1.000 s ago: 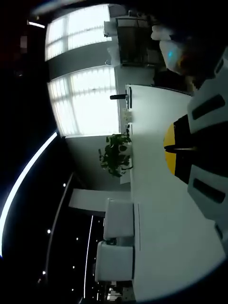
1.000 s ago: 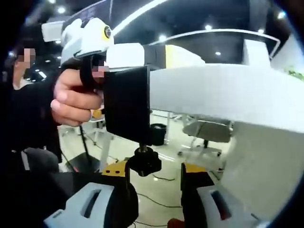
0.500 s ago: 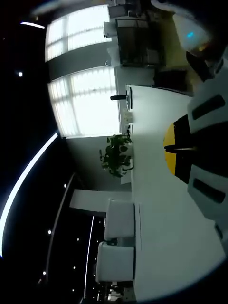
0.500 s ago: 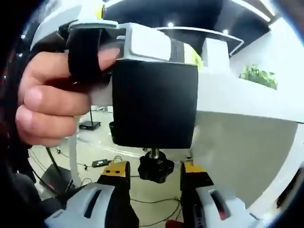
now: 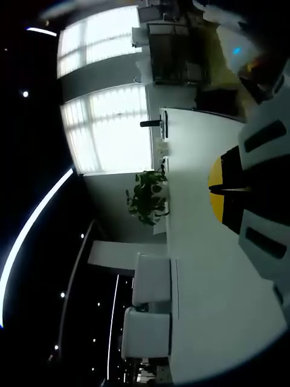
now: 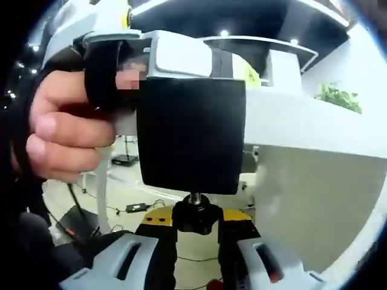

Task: Clamp the fixed fixture on the desktop, loosen the retaining clip, secure it to the edge of the desk, and tighten the retaining clip.

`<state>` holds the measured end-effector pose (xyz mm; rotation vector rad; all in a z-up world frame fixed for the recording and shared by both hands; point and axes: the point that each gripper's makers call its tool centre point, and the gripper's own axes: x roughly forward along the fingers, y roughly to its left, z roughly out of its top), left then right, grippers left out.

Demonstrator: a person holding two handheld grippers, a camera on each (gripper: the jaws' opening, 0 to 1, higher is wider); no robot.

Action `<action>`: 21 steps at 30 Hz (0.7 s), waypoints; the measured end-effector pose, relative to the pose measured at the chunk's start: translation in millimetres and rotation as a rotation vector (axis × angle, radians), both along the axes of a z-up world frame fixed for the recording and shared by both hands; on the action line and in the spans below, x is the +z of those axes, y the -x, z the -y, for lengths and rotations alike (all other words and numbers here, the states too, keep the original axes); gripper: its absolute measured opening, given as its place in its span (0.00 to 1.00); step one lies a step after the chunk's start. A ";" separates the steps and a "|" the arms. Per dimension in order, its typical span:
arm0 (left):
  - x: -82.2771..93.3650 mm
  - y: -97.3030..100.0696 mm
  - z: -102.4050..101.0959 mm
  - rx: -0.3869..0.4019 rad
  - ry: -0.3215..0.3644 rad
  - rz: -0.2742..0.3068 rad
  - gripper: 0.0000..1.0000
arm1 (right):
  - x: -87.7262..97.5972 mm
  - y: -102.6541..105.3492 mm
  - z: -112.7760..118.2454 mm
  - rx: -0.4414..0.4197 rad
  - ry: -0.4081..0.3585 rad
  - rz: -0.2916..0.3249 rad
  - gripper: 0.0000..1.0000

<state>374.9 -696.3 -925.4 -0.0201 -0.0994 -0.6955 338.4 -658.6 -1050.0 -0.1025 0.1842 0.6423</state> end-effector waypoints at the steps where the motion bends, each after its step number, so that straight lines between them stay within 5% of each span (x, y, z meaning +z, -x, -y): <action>1: -0.2 -0.2 0.0 0.000 0.000 -0.003 0.01 | -0.3 -0.9 -0.2 0.040 -0.003 -0.001 0.22; 7: 0.2 -0.3 -0.3 0.008 -0.001 0.004 0.01 | 1.2 3.7 -8.6 0.254 -0.037 0.008 0.22; 21: -0.8 -1.4 1.1 -0.002 0.000 -0.002 0.01 | -0.8 5.7 -10.8 0.534 -0.164 0.023 0.23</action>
